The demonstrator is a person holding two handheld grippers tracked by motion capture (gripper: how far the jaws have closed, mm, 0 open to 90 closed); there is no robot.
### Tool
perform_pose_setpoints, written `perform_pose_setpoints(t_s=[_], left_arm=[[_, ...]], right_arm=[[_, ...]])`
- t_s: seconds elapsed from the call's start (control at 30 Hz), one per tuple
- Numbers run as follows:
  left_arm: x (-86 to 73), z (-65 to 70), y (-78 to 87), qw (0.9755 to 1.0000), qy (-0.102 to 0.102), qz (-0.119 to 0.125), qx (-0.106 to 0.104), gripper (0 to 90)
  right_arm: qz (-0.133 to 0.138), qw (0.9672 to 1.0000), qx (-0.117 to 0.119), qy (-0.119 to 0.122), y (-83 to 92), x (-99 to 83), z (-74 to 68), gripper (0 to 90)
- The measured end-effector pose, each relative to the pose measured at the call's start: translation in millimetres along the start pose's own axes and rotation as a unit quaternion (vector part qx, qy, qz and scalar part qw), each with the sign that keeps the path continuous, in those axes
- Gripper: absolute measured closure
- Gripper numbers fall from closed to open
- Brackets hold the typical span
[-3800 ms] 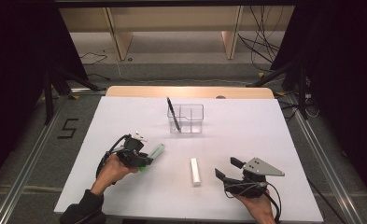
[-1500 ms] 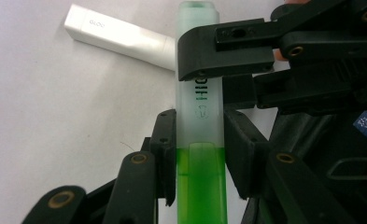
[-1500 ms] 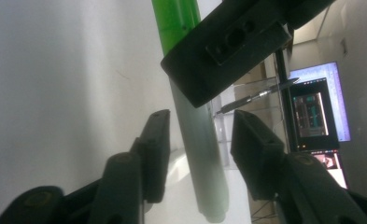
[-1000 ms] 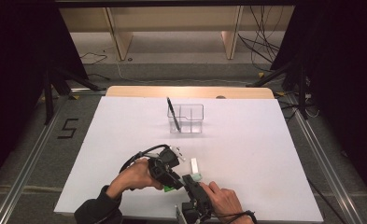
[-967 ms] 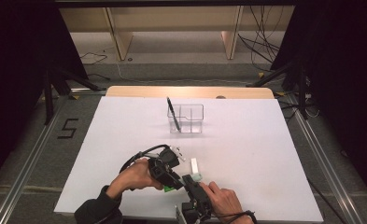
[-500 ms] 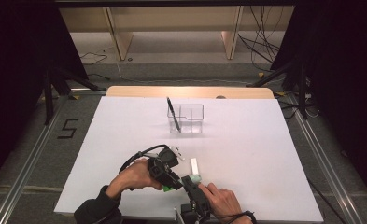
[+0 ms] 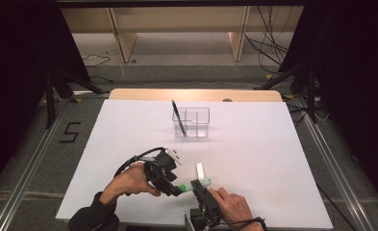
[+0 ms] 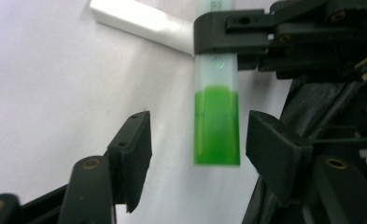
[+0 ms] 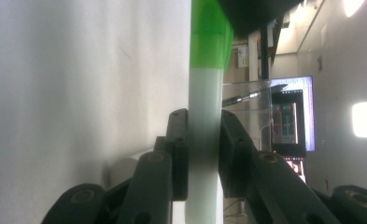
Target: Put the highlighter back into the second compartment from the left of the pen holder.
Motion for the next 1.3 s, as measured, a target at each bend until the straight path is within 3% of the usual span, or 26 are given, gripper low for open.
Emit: perform_pose_setpoints(t_s=[0.27, 0.33, 0.4, 0.57, 0.67, 0.7, 0.8, 0.93, 1.03, 1.1, 1.17, 1.23, 1.3], left_arm=[[-3.5, -10.4, 12.7, 0.9991, 0.014, 0.04, 0.004, 34.6], [-4.0, -13.0, 15.1, 0.9985, 0.018, 0.051, 0.005, 33.4], [-4.4, -15.8, 15.8, 0.9978, 0.021, 0.063, 0.007, 31.5], [-1.6, -25.6, 17.3, 0.9936, 0.031, 0.108, 0.016, 26.6], [4.1, -32.7, 20.4, 0.9878, 0.039, 0.149, 0.023, 24.4], [6.2, -34.1, 21.5, 0.9853, 0.04, 0.164, 0.025, 24.2], [9.3, -38.4, 23.0, 0.9787, 0.047, 0.198, 0.03, 23.7], [8.6, -43.3, 16.5, 0.9716, 0.053, 0.226, 0.047, 23.1], [8.0, -43.6, 12.4, 0.9638, 0.057, 0.255, 0.052, 22.8], [6.7, -43.0, 10.1, 0.959, 0.056, 0.273, 0.054, 22.3], [4.8, -42.0, 8.5, 0.9534, 0.049, 0.292, 0.058, 21.5], [2.2, -40.6, 6.3, 0.9486, 0.055, 0.307, 0.053, 20.2], [-0.6, -39.8, 4.1, 0.9462, 0.052, 0.315, 0.054, 18.8]], right_arm=[[-0.009, 0.9996, -0.006, -0.025, -1.9, -13.4, 7.1, 77.2], [-0.011, 0.9991, -0.004, -0.04, -3.2, -18.9, 9.6, 77.2], [-0.015, 0.9974, -0.002, -0.07, -4.0, -25.5, 13.1, 77.2], [-0.018, 0.99, 0.008, -0.139, -6.9, -43.8, 25.4, 77.2], [-0.008, 0.9792, 0.022, -0.201, -8.5, -53.3, 32.6, 77.1], [-0.004, 0.9726, 0.023, -0.231, -9.0, -55.4, 35.2, 77.1], [0.01, 0.9578, 0.04, -0.285, -9.9, -64.1, 42.8, 77.1], [0.033, 0.9302, 0.056, -0.361, -14.6, -69.6, 50.4, 77.0], [0.052, 0.9093, 0.073, -0.406, -17.8, -70.9, 55.2, 77.0], [0.065, 0.8909, 0.087, -0.441, -20.1, -71.5, 58.3, 77.0], [0.08, 0.8702, 0.099, -0.476, -22.9, -72.2, 61.9, 77.0], [0.093, 0.85, 0.113, -0.506, -26.2, -73.5, 64.9, 76.9], [0.1, 0.8303, 0.125, -0.534, -29.9, -75.1, 66.7, 76.9]])
Point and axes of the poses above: each handheld gripper's, and its own axes: y roughly backward along the jaws, x roughly out of its top, z roughly to its right, the point moved 10 cm from there along -y, roughly forward along the jaws, and after that the axes turned 12 degrees about y, right-handed, at the moved point
